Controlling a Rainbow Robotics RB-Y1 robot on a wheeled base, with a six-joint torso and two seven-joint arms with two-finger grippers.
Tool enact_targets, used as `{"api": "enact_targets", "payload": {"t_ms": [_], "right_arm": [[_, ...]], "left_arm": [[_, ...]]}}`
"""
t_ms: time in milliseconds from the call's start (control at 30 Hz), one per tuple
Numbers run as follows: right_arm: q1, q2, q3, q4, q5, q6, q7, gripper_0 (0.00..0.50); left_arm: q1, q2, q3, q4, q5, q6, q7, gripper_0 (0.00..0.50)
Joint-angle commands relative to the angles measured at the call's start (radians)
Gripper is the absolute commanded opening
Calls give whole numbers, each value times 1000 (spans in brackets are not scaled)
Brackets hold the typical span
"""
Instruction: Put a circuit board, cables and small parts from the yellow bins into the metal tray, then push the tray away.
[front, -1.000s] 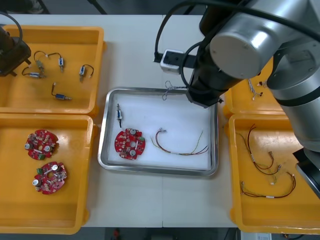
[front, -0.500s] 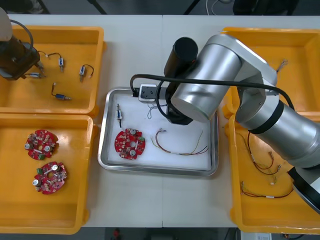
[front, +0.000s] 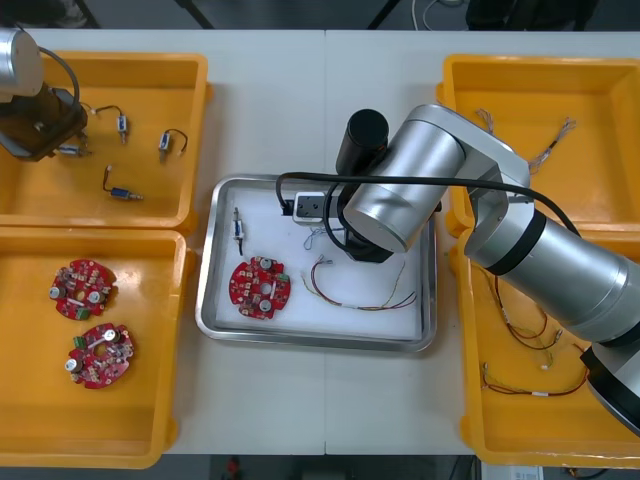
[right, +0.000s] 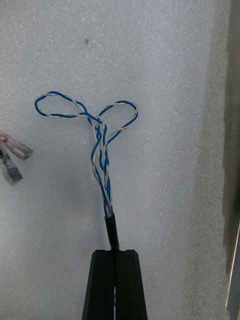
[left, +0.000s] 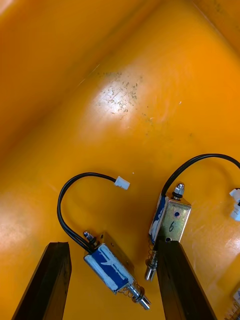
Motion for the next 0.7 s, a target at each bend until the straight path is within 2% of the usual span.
{"api": "enact_targets", "payload": {"t_ms": [33,100,167,200,233,467,700], "right_arm": [[6,4,15,1,7,-9,36,0],[8,1,15,1,4,-8,29,12],[8,1,12,1,6,-11,29,248],[8,1,11,-2,4,-15,33,426],[8,1,5,-11,0,-14,28,500],[8,4,-48,-39,-56,24,31,500],[11,18,-114,-132,-75,158,14,500]], "left_arm": [[16,-8,-16,-5,-11,-24,-53,500],[20,-6,-16,-5,-12,-27,-56,500],[22,-8,-16,-5,-12,-27,-56,500],[22,-8,-16,-5,-12,-27,-54,500],[25,-8,-16,-5,-14,-27,-56,500],[50,-8,-16,-5,-17,-49,-57,500],[88,-8,-39,-5,-1,-76,-56,500]]}}
